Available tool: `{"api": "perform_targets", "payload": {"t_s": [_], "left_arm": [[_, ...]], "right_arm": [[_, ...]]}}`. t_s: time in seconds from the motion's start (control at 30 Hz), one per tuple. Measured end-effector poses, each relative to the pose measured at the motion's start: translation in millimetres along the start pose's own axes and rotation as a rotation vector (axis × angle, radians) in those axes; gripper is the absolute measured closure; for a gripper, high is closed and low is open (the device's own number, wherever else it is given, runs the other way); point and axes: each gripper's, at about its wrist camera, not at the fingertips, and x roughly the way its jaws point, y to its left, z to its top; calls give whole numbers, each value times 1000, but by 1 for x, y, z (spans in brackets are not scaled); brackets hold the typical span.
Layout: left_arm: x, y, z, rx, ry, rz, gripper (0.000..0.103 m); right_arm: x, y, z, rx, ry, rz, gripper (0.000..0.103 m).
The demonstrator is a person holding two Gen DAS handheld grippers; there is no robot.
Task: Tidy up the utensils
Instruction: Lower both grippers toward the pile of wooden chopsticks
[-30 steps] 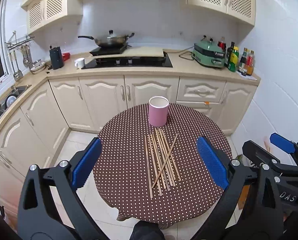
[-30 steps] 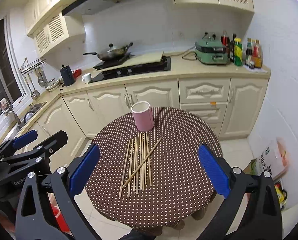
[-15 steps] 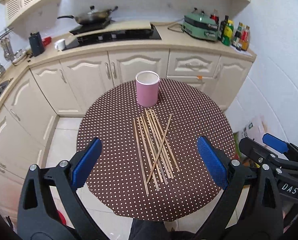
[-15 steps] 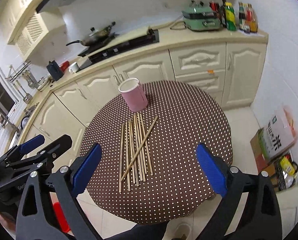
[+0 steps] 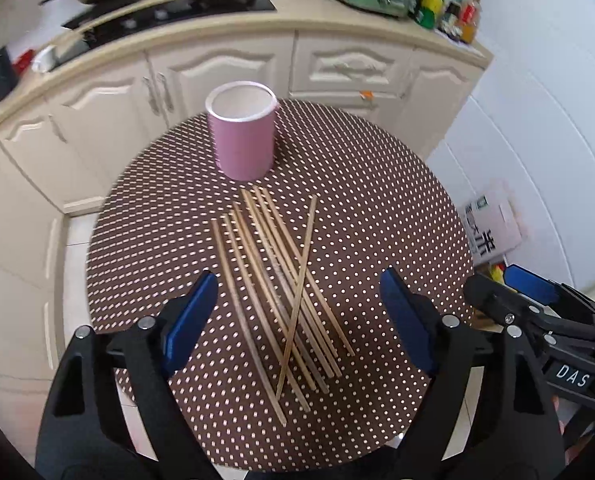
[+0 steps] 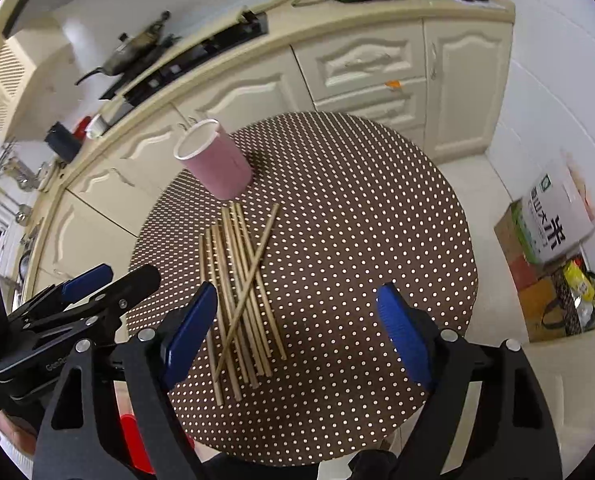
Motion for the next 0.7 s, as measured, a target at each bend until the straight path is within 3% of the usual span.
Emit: {"api": "perform_targets", "payload": {"t_s": [0.17, 0.4, 0.7], "left_arm": [[43, -4, 22, 45, 70, -57, 26], [95, -2, 44, 47, 172, -139, 39], [150, -10, 60, 93, 280, -171, 52]], "right_arm": [[25, -5, 9, 63, 40, -17, 29], [56, -15, 18, 134, 82, -58, 31], [75, -28, 21, 181, 115, -78, 39]]}}
